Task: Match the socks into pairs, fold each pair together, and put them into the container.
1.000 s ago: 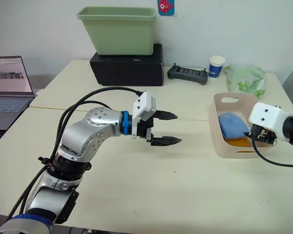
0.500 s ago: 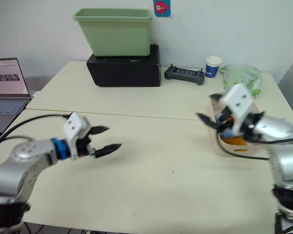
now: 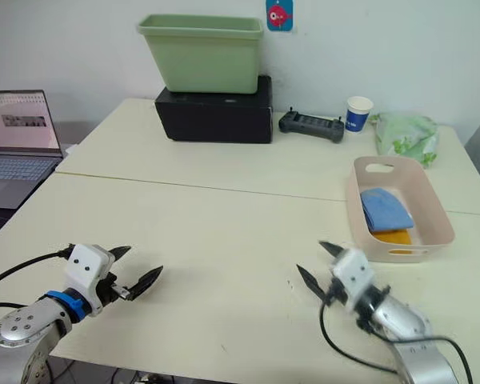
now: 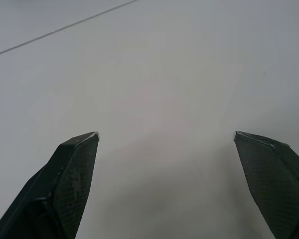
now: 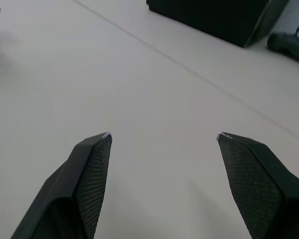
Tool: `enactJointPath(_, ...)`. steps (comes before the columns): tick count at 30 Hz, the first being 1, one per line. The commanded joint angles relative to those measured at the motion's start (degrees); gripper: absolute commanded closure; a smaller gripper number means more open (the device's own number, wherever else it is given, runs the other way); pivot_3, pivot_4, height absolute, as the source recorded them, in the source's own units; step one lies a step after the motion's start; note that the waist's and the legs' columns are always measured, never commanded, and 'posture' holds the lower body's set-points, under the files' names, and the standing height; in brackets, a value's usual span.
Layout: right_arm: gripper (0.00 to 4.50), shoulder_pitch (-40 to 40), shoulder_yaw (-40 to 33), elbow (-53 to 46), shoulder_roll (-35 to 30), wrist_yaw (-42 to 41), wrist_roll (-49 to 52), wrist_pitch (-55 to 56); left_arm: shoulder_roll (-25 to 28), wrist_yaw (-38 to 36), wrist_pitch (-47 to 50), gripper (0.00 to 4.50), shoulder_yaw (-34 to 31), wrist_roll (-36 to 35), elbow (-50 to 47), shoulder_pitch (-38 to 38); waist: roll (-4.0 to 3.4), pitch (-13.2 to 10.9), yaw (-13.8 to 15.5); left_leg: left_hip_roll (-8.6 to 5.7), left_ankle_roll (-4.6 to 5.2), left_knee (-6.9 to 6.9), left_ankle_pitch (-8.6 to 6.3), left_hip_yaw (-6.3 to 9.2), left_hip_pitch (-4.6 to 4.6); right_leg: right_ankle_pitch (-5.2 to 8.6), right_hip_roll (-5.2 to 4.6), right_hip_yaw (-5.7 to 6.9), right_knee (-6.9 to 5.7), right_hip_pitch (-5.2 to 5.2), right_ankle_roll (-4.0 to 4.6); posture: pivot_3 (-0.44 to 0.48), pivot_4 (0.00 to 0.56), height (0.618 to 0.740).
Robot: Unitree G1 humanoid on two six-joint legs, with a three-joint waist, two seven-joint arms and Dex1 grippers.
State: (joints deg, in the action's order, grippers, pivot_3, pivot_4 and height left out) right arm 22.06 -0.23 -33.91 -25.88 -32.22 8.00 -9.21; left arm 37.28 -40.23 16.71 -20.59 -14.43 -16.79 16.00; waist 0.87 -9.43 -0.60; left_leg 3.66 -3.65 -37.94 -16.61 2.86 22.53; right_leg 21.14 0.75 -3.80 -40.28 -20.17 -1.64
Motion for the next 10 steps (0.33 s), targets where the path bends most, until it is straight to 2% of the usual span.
enactJointPath(1,0.87,4.7,-6.2,-0.4,-0.7,0.1,1.1,4.5,2.0,-2.9,-2.3,0.0,-0.8,-0.2,2.8,0.7,-0.02,0.0,0.0,0.01,0.0,0.0,0.0,0.01,-0.03,0.01,0.05,0.0,-0.04,0.0,0.02,0.0,0.15,0.72)
enactJointPath(6,0.87,6.5,-8.6,-0.4,-1.5,-0.9,1.8,5.0,2.6,-4.1,-3.2,0.0,-0.5,-1.0,5.5,-0.9,-0.02,0.0,-1.4,-0.05,0.13,0.03,-0.09,-0.19,-0.8,0.02,0.09,-0.21,-0.23,0.58,0.03,0.0,0.15,0.72)
enactJointPath(10,0.87,5.0,-7.9,-0.4,-1.3,-0.5,1.5,4.0,3.0,-5.6,-2.6,0.0,-0.2,-1.9,6.4,-2.2,-0.02,0.0,-1.4,-0.03,0.13,0.03,-0.09,-0.15,-0.76,0.02,0.17,-0.2,-0.2,0.55,0.03,0.0,0.15,0.72)
